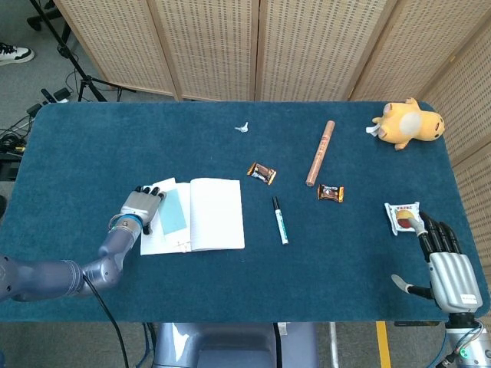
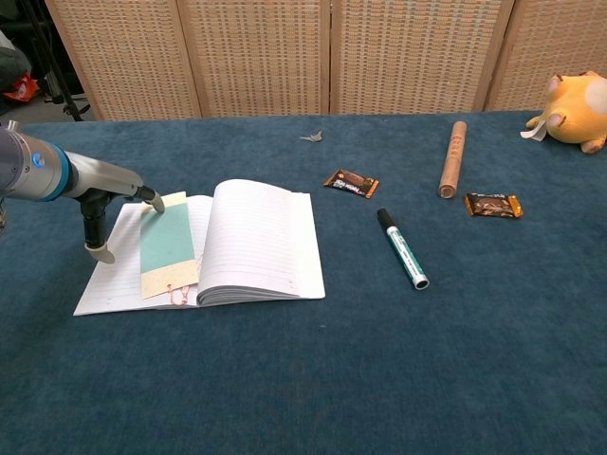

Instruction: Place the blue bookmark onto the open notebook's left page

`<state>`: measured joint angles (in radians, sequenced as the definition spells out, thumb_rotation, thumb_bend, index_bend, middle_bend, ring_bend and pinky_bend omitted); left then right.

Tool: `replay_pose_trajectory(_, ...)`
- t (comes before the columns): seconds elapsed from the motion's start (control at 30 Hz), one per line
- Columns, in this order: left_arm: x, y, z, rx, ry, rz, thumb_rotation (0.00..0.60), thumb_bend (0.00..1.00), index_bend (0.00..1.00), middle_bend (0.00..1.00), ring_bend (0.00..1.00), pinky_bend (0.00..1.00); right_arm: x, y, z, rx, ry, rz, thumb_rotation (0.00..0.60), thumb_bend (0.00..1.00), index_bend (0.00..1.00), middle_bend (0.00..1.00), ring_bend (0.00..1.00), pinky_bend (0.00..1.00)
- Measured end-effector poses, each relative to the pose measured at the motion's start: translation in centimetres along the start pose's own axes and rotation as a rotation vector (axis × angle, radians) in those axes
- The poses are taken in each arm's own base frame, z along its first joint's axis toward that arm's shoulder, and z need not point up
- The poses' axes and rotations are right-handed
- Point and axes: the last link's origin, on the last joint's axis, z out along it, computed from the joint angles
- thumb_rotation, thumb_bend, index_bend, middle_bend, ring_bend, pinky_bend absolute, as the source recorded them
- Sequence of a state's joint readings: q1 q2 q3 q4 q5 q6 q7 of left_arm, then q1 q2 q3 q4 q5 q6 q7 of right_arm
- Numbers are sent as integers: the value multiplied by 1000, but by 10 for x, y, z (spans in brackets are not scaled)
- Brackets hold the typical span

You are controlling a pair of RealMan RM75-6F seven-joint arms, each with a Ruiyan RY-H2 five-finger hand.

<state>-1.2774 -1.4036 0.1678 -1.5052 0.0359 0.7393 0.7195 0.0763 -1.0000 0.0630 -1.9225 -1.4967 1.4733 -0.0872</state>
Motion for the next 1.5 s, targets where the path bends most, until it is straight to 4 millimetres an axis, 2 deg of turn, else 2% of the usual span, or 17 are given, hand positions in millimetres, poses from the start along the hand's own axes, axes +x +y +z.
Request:
replay_pose_trajectory(1.1, 0, 38, -4, -93, 32, 42, 600, 260, 0, 0, 0, 0, 5, 2, -2, -5, 16, 10, 600, 105, 0, 0, 0, 0)
replay_pose_trajectory(1.5, 3, 42, -4, -108, 47, 16, 600, 261, 0, 0, 0, 0, 5, 3, -3, -3, 17, 11, 600, 105, 0, 0, 0, 0)
